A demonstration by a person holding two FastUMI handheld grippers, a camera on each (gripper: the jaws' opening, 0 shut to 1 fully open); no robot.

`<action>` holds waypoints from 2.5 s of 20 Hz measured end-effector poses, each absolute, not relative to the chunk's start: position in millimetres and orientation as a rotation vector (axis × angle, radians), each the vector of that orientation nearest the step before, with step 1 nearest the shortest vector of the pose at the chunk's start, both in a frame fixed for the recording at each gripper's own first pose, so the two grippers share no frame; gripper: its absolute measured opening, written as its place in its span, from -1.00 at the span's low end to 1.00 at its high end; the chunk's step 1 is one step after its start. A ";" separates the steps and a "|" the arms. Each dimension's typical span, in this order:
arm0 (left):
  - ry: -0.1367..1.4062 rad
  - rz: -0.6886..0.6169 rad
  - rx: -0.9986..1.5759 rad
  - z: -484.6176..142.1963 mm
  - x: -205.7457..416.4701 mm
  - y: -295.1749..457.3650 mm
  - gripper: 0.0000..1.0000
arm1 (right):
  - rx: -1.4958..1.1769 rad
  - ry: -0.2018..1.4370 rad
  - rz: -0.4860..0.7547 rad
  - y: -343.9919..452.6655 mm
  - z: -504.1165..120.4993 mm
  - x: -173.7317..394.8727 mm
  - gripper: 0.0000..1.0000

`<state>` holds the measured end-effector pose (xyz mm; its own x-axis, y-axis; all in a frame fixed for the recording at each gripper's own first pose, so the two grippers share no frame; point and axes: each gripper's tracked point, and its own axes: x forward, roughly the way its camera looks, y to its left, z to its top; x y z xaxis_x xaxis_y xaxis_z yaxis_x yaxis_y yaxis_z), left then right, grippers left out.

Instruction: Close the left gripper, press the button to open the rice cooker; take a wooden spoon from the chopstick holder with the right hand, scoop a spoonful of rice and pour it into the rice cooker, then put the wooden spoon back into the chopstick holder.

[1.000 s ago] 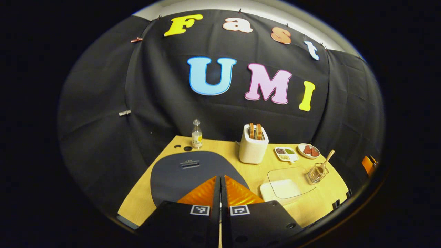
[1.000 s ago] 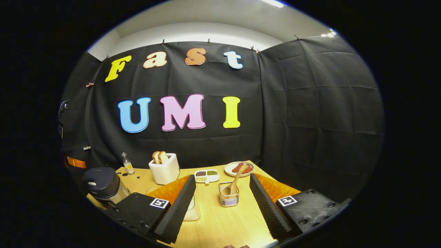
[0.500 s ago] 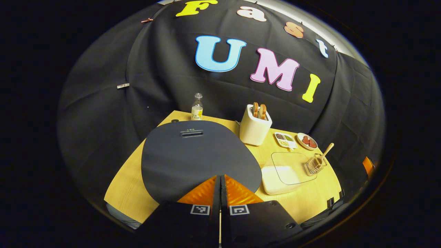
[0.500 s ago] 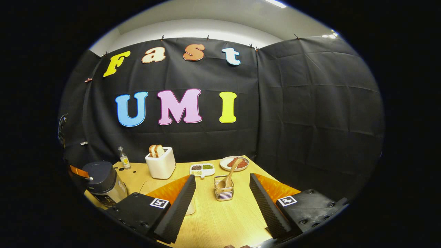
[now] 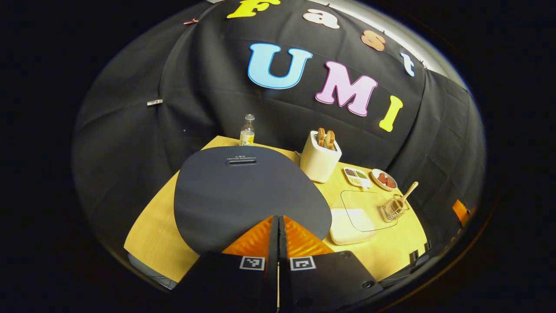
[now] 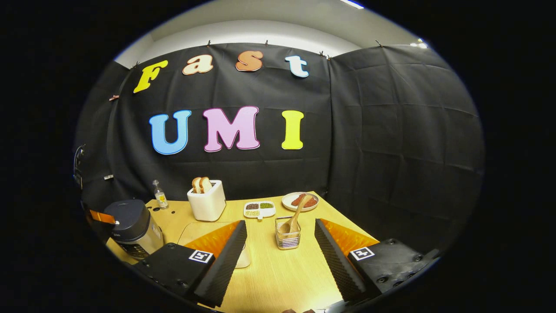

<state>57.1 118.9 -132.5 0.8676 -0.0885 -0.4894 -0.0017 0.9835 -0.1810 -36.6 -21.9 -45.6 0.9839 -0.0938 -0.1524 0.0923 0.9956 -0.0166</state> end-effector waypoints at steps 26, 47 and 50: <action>0.116 0.140 -0.161 5.5 58.0 64.7 0.65 | 0.101 0.254 -0.039 -75.7 -57.6 98.0 0.97; 0.331 0.305 -0.075 -71.9 50.0 -34.9 0.92 | 0.443 0.604 -0.068 -115.8 -217.1 255.5 0.97; 0.361 0.291 -0.061 -84.0 50.5 -50.3 0.92 | 0.464 0.605 -0.060 -116.7 -224.3 269.2 0.92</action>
